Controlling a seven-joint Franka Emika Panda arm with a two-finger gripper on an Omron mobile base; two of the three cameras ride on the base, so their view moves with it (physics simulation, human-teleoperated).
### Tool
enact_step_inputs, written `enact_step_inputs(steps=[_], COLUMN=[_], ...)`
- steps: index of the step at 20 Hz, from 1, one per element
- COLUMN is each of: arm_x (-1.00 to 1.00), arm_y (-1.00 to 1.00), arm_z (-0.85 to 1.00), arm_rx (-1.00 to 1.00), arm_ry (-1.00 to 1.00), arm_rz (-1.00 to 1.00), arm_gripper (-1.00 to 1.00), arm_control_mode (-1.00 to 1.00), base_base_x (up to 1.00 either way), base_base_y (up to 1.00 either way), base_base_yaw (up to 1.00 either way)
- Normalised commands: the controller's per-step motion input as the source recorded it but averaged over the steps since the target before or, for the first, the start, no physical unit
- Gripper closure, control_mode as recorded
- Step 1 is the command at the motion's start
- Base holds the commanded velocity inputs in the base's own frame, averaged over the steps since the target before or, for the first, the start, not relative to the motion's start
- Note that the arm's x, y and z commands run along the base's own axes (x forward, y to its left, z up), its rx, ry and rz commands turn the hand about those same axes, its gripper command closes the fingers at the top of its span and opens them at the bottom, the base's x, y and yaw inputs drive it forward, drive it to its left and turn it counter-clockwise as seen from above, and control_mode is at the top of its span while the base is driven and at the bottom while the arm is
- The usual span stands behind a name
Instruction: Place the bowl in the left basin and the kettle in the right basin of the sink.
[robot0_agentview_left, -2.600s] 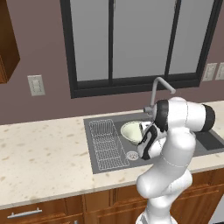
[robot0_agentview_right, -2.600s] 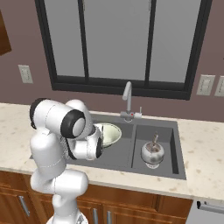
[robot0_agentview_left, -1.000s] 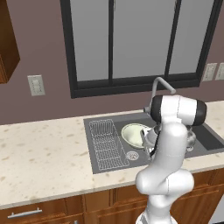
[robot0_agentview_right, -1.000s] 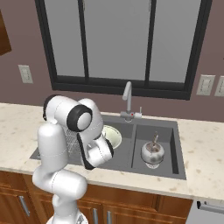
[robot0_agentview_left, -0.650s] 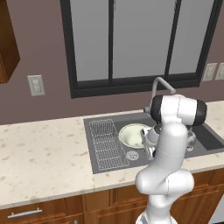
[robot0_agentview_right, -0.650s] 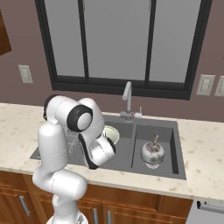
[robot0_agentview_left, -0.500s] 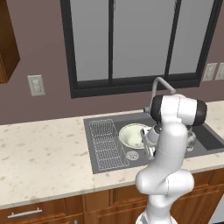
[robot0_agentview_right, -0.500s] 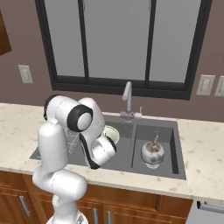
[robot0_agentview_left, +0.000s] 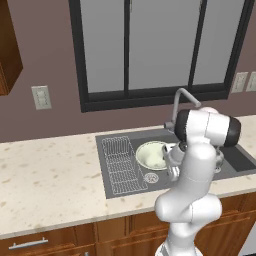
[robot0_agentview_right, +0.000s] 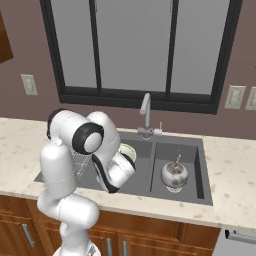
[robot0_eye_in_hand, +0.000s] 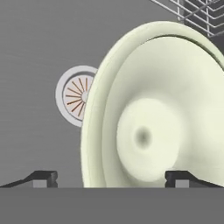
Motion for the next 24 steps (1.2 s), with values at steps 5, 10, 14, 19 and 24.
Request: enact_step_inputs(steps=[5,10,14,19,24], arm_x=[0.00,-0.01,-0.12,-0.24,-0.30], arm_y=[-0.02,0.00,-0.02,-0.01,-0.04], arm_z=[0.38,0.52,0.60,0.58,0.61], arm_rx=[0.00,0.00,0.00,0.00,0.00], arm_ry=[0.00,0.00,0.00,0.00,0.00], arm_rz=[0.00,0.00,0.00,0.00,0.00], arm_gripper=[-1.00,-1.00,-1.00,-1.00,-1.00], arm_control_mode=[-1.00,-1.00,-1.00,-1.00,-1.00], base_base_x=[0.00,0.00,0.00,0.00,0.00], base_base_y=[0.00,0.00,0.00,0.00,0.00], base_base_yaw=[0.00,0.00,0.00,0.00,0.00])
